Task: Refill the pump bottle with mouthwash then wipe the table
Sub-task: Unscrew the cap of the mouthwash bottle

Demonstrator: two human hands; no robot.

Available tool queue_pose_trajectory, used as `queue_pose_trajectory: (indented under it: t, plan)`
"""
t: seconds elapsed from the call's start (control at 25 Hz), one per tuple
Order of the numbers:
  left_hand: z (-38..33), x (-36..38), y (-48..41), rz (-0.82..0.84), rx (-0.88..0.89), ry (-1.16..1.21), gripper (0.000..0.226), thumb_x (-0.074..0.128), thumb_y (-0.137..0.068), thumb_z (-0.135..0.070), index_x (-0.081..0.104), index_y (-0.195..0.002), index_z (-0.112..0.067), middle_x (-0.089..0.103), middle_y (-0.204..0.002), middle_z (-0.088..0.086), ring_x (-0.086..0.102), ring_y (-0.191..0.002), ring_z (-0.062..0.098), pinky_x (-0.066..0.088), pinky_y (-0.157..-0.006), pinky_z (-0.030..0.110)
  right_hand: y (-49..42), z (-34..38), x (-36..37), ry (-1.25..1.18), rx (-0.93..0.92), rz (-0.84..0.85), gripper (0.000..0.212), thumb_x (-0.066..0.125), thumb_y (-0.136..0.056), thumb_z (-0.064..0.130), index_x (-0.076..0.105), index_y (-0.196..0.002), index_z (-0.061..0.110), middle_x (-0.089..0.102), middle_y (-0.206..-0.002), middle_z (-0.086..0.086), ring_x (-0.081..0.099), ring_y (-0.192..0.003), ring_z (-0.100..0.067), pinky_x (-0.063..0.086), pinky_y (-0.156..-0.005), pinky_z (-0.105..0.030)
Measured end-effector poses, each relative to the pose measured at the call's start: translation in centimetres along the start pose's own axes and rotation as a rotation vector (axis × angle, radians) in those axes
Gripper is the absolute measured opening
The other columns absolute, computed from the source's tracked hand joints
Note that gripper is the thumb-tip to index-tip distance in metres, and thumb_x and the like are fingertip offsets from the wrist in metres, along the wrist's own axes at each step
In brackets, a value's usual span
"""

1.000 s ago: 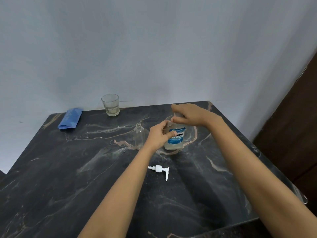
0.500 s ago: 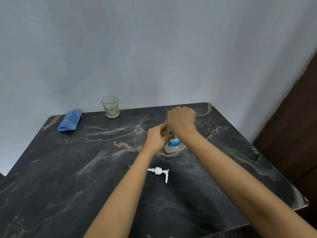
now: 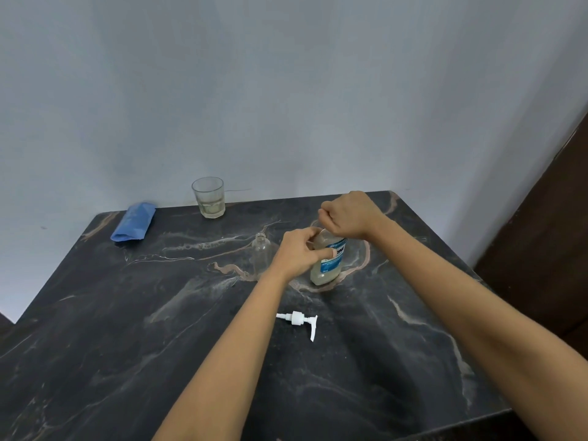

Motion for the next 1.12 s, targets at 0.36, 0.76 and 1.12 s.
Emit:
queue_pose_trajectory:
  t: [0.36,0.76,1.12]
  plan:
    - [0.4,-0.1,-0.3,0.154,0.009,0.017,0.045,0.077,-0.08,-0.028,0.063,-0.12,-0.015,0.067,-0.113,-0.009,0.063,-0.097,0.002,0.051,-0.08,0.016,0.4,-0.3,-0.7,-0.186,-0.32,0.035,0.04,0.024,-0.089,0.041,0.043,-0.068,0.014,0.046,-0.053,0.0,0.039,-0.045,-0.017,0.033,-0.05,-0.028]
    - [0.6,0.3,-0.4,0.061,-0.035,0.061,0.042,0.078,-0.079,-0.026,0.065,-0.118,-0.018,0.068,-0.098,-0.018,0.062,-0.092,-0.009,0.045,-0.073,0.008,0.7,-2.4,-3.4,-0.318,-0.09,0.303,0.049,0.051,-0.088,0.051,0.047,-0.129,0.025,0.046,-0.12,0.003,0.051,-0.103,-0.018,0.043,-0.09,-0.036]
    - [0.6,0.7,0.2,0.057,-0.05,0.082,0.04,0.076,-0.081,-0.021,0.064,-0.119,-0.021,0.069,-0.106,-0.009,0.064,-0.1,0.005,0.052,-0.088,0.024,2.0,-3.2,-4.3,-0.507,0.0,0.382,0.04,0.046,-0.086,0.0,0.059,-0.107,0.032,0.059,-0.107,0.007,0.057,-0.095,-0.013,0.049,-0.078,-0.031]
Point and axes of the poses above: each hand's wrist, its own y-axis away from the middle knuckle, its own x-axis out of the palm, z = x × y, the point moved 5 cm from there along -y, towards the middle knuckle
